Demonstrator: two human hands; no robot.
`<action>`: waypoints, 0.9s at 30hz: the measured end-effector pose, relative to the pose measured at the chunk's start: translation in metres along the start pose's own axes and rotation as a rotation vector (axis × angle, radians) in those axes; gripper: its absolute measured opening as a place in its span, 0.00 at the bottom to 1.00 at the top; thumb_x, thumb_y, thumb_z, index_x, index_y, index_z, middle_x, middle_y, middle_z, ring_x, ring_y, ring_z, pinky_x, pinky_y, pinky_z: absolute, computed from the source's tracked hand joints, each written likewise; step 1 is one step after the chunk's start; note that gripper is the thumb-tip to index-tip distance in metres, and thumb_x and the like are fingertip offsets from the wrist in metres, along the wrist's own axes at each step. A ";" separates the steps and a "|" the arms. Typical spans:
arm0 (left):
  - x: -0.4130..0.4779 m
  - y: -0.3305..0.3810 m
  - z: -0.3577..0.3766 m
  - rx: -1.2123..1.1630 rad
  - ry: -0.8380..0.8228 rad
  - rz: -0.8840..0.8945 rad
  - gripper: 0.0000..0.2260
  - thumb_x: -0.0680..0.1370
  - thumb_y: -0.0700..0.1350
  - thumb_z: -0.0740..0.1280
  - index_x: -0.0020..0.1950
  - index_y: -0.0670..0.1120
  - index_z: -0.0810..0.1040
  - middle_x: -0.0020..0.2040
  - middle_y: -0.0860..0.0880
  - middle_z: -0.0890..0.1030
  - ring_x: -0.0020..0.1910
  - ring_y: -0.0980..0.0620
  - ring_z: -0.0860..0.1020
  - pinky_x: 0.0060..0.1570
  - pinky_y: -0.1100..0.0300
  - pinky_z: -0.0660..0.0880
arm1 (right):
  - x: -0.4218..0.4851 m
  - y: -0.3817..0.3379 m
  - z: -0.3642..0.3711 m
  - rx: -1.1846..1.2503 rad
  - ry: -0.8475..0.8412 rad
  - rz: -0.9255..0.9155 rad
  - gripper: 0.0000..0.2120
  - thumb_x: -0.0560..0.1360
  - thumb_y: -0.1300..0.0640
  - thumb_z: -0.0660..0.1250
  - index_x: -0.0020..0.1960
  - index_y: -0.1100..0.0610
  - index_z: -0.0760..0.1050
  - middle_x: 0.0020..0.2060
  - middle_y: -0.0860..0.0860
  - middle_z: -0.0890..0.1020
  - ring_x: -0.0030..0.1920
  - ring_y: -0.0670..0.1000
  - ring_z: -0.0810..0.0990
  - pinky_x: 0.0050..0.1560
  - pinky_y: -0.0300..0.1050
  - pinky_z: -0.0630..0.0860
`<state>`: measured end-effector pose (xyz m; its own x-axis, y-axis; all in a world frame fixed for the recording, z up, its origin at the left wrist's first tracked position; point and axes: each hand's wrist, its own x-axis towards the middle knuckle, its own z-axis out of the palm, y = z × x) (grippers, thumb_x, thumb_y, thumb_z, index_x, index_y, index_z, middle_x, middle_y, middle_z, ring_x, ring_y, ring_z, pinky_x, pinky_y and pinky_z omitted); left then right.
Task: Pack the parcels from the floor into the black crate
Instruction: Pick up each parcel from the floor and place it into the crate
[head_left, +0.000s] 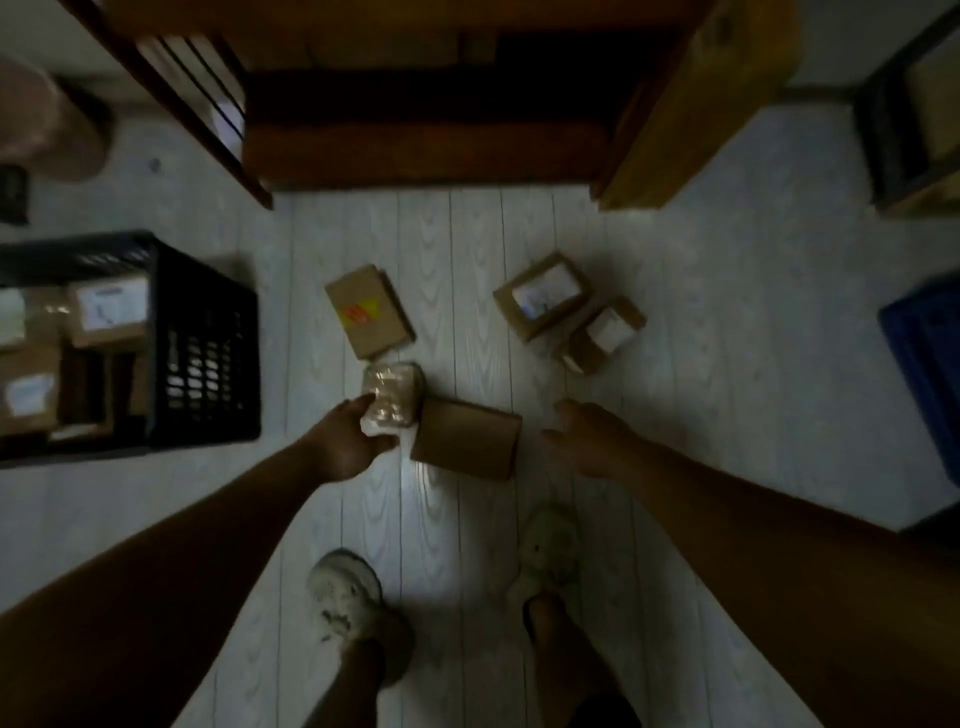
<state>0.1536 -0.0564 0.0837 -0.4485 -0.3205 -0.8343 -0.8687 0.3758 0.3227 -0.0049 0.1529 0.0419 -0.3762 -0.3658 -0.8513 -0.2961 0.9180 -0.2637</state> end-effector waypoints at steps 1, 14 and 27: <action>0.021 -0.002 0.014 -0.028 -0.012 -0.005 0.26 0.79 0.42 0.63 0.75 0.43 0.58 0.74 0.42 0.63 0.72 0.45 0.62 0.61 0.64 0.60 | 0.022 0.008 0.016 -0.005 -0.031 0.007 0.30 0.80 0.44 0.57 0.76 0.57 0.56 0.72 0.59 0.65 0.68 0.59 0.69 0.64 0.51 0.70; 0.265 -0.103 0.172 -0.296 -0.032 -0.098 0.18 0.78 0.41 0.64 0.67 0.47 0.67 0.52 0.53 0.73 0.51 0.56 0.74 0.29 0.80 0.68 | 0.258 0.061 0.199 0.392 -0.079 0.073 0.30 0.82 0.50 0.57 0.77 0.57 0.49 0.75 0.56 0.59 0.74 0.57 0.61 0.74 0.45 0.57; 0.213 -0.100 0.160 -0.582 -0.036 -0.177 0.33 0.76 0.42 0.68 0.76 0.47 0.54 0.67 0.47 0.69 0.64 0.45 0.71 0.58 0.50 0.74 | 0.206 0.032 0.183 0.793 0.075 0.261 0.31 0.79 0.49 0.63 0.76 0.58 0.56 0.72 0.56 0.67 0.69 0.56 0.69 0.70 0.48 0.66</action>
<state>0.1786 -0.0232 -0.1977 -0.2879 -0.3016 -0.9089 -0.9062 -0.2212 0.3604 0.0689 0.1346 -0.2250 -0.4131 -0.1098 -0.9041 0.5032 0.7999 -0.3271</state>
